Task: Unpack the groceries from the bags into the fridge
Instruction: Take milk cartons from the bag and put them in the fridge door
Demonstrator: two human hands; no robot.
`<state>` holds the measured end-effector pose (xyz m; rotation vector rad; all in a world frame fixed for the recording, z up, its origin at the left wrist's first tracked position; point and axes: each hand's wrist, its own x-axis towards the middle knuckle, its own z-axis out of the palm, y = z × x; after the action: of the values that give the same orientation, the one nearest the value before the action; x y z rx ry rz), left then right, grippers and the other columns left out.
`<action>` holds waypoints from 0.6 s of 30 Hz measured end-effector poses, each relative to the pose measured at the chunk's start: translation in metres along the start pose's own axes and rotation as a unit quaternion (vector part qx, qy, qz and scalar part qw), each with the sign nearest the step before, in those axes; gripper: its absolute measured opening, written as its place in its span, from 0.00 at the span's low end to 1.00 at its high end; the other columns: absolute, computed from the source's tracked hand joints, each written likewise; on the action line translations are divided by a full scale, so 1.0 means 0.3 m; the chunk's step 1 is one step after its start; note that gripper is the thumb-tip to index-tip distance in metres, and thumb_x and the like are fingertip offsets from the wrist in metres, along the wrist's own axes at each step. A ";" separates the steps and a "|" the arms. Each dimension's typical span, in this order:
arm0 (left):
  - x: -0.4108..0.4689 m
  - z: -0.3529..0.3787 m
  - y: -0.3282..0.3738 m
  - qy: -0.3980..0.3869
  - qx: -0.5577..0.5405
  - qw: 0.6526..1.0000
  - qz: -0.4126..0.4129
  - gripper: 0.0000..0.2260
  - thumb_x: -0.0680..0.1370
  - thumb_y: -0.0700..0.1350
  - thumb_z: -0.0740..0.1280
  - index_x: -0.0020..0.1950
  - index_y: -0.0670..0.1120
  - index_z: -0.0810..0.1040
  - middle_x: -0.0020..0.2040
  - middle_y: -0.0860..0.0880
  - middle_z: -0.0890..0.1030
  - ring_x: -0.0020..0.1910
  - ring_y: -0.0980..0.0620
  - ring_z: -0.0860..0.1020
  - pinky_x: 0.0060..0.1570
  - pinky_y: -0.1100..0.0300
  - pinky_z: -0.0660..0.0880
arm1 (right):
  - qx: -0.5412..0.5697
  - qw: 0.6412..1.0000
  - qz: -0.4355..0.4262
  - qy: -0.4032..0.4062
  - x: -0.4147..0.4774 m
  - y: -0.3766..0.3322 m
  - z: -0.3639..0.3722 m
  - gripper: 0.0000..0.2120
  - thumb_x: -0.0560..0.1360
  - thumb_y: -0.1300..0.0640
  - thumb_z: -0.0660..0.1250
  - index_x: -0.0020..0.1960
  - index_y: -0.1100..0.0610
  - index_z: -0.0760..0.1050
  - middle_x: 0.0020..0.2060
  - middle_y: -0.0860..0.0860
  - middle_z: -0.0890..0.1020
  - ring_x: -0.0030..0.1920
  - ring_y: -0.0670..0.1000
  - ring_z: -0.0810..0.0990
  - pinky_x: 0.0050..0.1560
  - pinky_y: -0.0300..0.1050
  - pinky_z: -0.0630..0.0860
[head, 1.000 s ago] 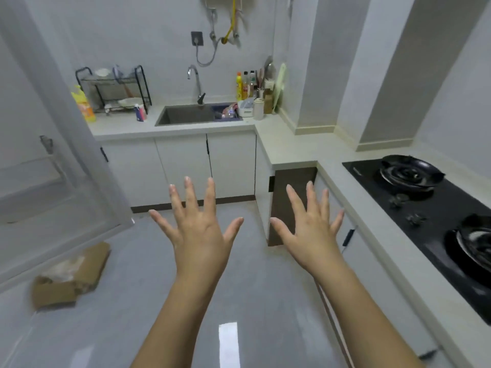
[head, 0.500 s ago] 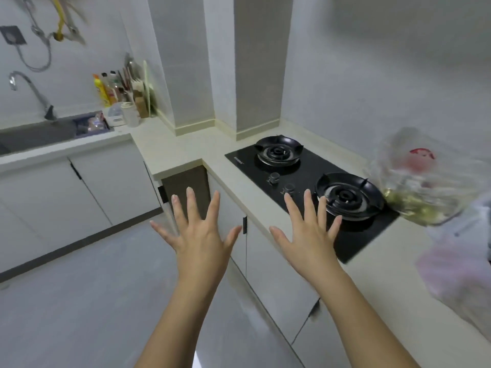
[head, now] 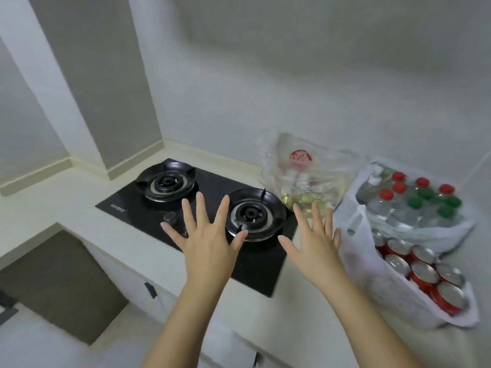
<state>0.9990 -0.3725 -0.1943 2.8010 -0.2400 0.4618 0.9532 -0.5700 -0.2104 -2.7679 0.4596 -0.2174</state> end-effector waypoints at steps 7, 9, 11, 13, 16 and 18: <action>0.517 0.182 0.127 -0.007 -0.001 0.993 0.115 0.35 0.76 0.68 0.59 0.79 0.60 0.50 0.80 0.43 0.48 0.78 0.37 0.43 0.68 0.28 0.41 | 0.002 0.995 0.095 0.021 0.468 0.102 -0.051 0.36 0.79 0.39 0.59 0.80 0.45 0.45 0.79 0.53 0.40 0.77 0.64 0.37 0.74 0.66 0.53; 0.688 0.248 0.183 -0.016 0.002 0.990 0.142 0.37 0.76 0.68 0.59 0.79 0.58 0.47 0.80 0.43 0.47 0.78 0.36 0.44 0.70 0.29 0.45 | -0.003 0.991 0.130 0.039 0.621 0.150 -0.069 0.37 0.79 0.42 0.61 0.80 0.47 0.45 0.79 0.54 0.40 0.77 0.65 0.39 0.73 0.66 0.58; 0.850 0.310 0.254 -0.032 0.004 0.986 0.161 0.40 0.75 0.69 0.59 0.79 0.56 0.44 0.80 0.42 0.46 0.78 0.36 0.45 0.71 0.32 0.52 | -0.017 0.985 0.162 0.054 0.765 0.205 -0.094 0.37 0.78 0.44 0.62 0.80 0.48 0.45 0.79 0.55 0.41 0.77 0.66 0.41 0.71 0.66 0.61; 0.996 0.366 0.327 -0.052 0.003 0.985 0.163 0.44 0.74 0.70 0.61 0.79 0.53 0.41 0.80 0.42 0.46 0.78 0.35 0.47 0.70 0.35 0.57 | -0.038 0.978 0.197 0.060 0.886 0.259 -0.122 0.39 0.78 0.44 0.63 0.79 0.48 0.44 0.79 0.57 0.42 0.77 0.67 0.42 0.71 0.66 0.60; 1.159 0.438 0.426 -0.081 0.012 0.985 0.149 0.50 0.71 0.69 0.67 0.78 0.52 0.40 0.77 0.41 0.54 0.75 0.37 0.57 0.66 0.40 0.65 | -0.165 0.962 0.210 0.059 1.008 0.338 -0.155 0.39 0.76 0.40 0.64 0.78 0.50 0.47 0.78 0.61 0.49 0.77 0.66 0.46 0.71 0.66 0.56; 1.229 0.486 0.473 -0.114 0.019 0.985 0.132 0.51 0.69 0.68 0.69 0.78 0.50 0.41 0.72 0.41 0.62 0.69 0.39 0.65 0.60 0.44 0.69 | -0.281 0.940 0.188 0.056 1.056 0.378 -0.167 0.36 0.75 0.40 0.64 0.76 0.52 0.53 0.74 0.60 0.60 0.75 0.63 0.55 0.69 0.62 0.59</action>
<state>1.3559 -0.5941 -0.1661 2.8699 -0.6630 0.2005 1.2071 -0.7932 -0.1719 -3.1310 1.2347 -0.1717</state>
